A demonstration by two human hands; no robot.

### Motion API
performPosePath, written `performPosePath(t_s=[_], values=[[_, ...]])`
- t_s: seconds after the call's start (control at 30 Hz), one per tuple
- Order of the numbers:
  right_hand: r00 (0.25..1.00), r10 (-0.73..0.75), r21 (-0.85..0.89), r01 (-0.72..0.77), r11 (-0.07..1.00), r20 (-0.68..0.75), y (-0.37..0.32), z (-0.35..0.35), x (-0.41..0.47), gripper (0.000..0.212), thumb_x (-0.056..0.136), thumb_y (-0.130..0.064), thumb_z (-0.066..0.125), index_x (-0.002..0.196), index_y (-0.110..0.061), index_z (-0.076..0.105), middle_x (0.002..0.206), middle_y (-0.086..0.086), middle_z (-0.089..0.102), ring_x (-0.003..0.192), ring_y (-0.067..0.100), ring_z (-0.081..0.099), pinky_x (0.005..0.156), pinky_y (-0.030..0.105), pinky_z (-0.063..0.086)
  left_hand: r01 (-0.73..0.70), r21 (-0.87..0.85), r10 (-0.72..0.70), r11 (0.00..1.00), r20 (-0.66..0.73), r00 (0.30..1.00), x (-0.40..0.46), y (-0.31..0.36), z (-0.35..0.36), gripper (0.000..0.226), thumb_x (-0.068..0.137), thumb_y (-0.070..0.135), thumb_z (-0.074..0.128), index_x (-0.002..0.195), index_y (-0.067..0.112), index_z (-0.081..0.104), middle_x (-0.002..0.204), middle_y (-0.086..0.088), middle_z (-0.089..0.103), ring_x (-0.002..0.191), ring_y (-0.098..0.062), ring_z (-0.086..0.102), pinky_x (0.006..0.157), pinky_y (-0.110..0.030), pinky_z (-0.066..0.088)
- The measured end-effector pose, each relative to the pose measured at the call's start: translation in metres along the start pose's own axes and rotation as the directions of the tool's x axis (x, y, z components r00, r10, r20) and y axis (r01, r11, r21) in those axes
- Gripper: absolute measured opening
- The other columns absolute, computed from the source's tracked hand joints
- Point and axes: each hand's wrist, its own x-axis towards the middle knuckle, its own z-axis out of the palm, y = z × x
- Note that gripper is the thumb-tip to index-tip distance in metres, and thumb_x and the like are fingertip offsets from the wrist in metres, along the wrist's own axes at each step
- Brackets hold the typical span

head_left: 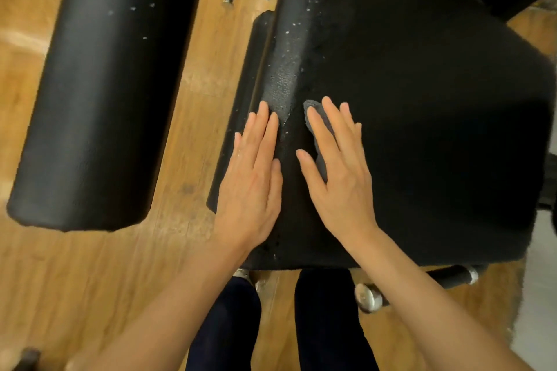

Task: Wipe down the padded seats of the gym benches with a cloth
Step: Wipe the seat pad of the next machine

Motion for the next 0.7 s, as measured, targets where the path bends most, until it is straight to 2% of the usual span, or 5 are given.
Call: performPosePath(t_s=[0.13,0.23,0.33,0.53,0.7], values=[[0.999,-0.048,0.092,0.049,0.995,-0.008,0.004,-0.004,0.002,0.044,0.103,-0.017,0.047,0.146,-0.013,0.041,0.157,0.008,0.032,0.15,0.027,0.017,0.123,0.044,0.017,0.219,-0.101,-0.232,0.97,-0.144,0.962,-0.031,0.003,-0.005,0.051,0.108,0.02,0.03,0.158,0.012,0.022,0.168,0.0,0.011,0.155,-0.01,0.002,0.127,-0.035,0.0],[0.998,-0.053,0.147,0.056,0.988,-0.024,-0.001,-0.001,-0.004,0.04,0.103,-0.013,0.045,0.143,-0.011,0.046,0.154,0.007,0.037,0.149,0.026,0.022,0.122,0.042,0.022,0.396,-0.234,-0.446,0.888,-0.233,0.864,-0.084,0.008,-0.003,0.05,0.108,0.023,0.029,0.158,0.017,0.023,0.167,0.007,0.013,0.154,-0.005,0.006,0.126,-0.036,0.006],[0.965,-0.257,0.159,0.245,0.956,0.058,0.006,-0.006,-0.03,0.039,0.101,-0.007,0.048,0.14,-0.007,0.049,0.15,0.013,0.042,0.146,0.032,0.028,0.118,0.048,0.029,0.485,-0.345,-0.572,0.804,-0.222,0.79,-0.124,0.019,0.011,0.05,0.108,0.028,0.028,0.157,0.022,0.023,0.166,0.013,0.014,0.152,-0.002,0.009,0.124,-0.035,0.01],[0.786,-0.563,0.101,0.557,0.824,0.256,0.037,-0.022,-0.063,0.034,0.102,-0.006,0.05,0.135,-0.01,0.051,0.141,0.013,0.052,0.14,0.034,0.039,0.113,0.051,0.037,0.478,-0.487,-0.628,0.731,-0.206,0.75,-0.129,0.028,0.034,0.053,0.108,0.028,0.024,0.16,0.02,0.012,0.167,0.01,0.011,0.153,-0.002,0.009,0.124,-0.037,0.012],[0.855,-0.493,0.086,0.485,0.87,0.165,-0.021,0.018,-0.003,0.031,0.103,-0.01,0.047,0.13,-0.005,0.06,0.139,0.01,0.056,0.141,0.032,0.038,0.121,0.043,0.023,0.433,-0.501,-0.6,0.75,-0.238,0.764,-0.131,0.023,0.041,0.052,0.11,0.024,0.025,0.16,0.015,0.012,0.167,0.007,0.011,0.153,-0.003,0.007,0.125,-0.038,0.012]])
